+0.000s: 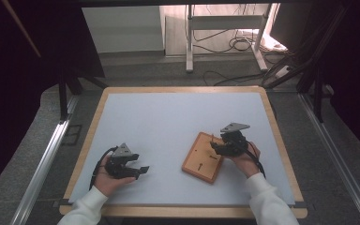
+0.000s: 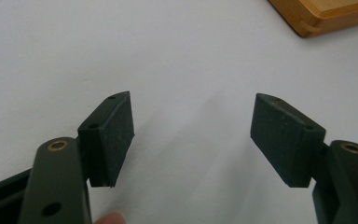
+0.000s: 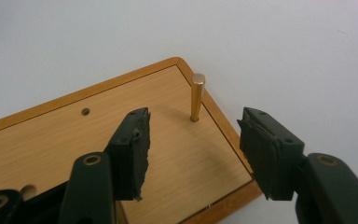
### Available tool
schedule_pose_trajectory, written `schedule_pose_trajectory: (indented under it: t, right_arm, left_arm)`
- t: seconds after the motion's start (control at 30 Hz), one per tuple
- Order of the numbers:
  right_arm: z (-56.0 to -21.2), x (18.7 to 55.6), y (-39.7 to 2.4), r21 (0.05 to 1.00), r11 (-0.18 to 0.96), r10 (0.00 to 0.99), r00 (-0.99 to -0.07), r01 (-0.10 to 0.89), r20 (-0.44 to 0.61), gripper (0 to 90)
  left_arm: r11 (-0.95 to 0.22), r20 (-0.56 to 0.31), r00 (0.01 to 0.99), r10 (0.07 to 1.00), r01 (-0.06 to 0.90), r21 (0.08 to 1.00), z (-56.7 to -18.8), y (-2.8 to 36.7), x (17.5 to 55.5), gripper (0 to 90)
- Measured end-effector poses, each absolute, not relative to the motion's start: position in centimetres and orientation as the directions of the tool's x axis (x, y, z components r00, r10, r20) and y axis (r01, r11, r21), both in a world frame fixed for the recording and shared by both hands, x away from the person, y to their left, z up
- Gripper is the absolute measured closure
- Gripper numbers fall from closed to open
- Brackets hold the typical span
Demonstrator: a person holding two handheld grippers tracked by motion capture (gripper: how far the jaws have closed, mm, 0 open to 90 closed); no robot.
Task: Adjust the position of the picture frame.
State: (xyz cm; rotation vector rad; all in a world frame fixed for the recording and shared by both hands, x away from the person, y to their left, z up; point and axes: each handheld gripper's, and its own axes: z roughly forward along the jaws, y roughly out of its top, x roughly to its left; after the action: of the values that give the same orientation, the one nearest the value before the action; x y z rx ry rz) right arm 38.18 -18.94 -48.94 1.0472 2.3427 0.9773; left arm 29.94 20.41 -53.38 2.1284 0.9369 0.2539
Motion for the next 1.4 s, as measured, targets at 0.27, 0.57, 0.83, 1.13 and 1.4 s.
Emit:
schedule_pose_trajectory:
  t: [0.27,0.57,0.83,1.13,1.4]
  right_arm:
    - [-49.5,39.7,-17.6,0.717,0.49,0.749,-0.66,0.496,-0.056,56.7]
    - [-50.4,40.8,-17.3,0.717,0.482,0.754,-0.655,0.504,-0.047,79.0]
    - [-50.7,40.9,-17.8,0.738,0.45,0.757,-0.653,0.502,-0.017,84.5]
    - [-49.4,40.0,-16.9,0.763,0.442,0.726,-0.688,0.472,0.005,84.6]
    - [-48.5,38.7,-14.6,0.76,0.472,0.681,-0.732,0.448,0.009,84.9]
  left_arm:
    - [-0.421,-0.121,0.708,0.695,0.538,0.73,-53.4,20.5,29.9,29.8]
    - [-0.418,-0.122,0.709,0.695,0.536,0.733,-53.3,20.5,29.9,29.8]
    - [-0.419,-0.121,0.709,0.695,0.536,0.733,-53.3,20.5,29.9,29.8]
    - [-0.421,-0.12,0.71,0.694,0.535,0.732,-53.4,20.5,30.0,29.8]
    - [-0.417,-0.123,0.707,0.697,0.539,0.732,-53.3,20.6,30.0,29.8]
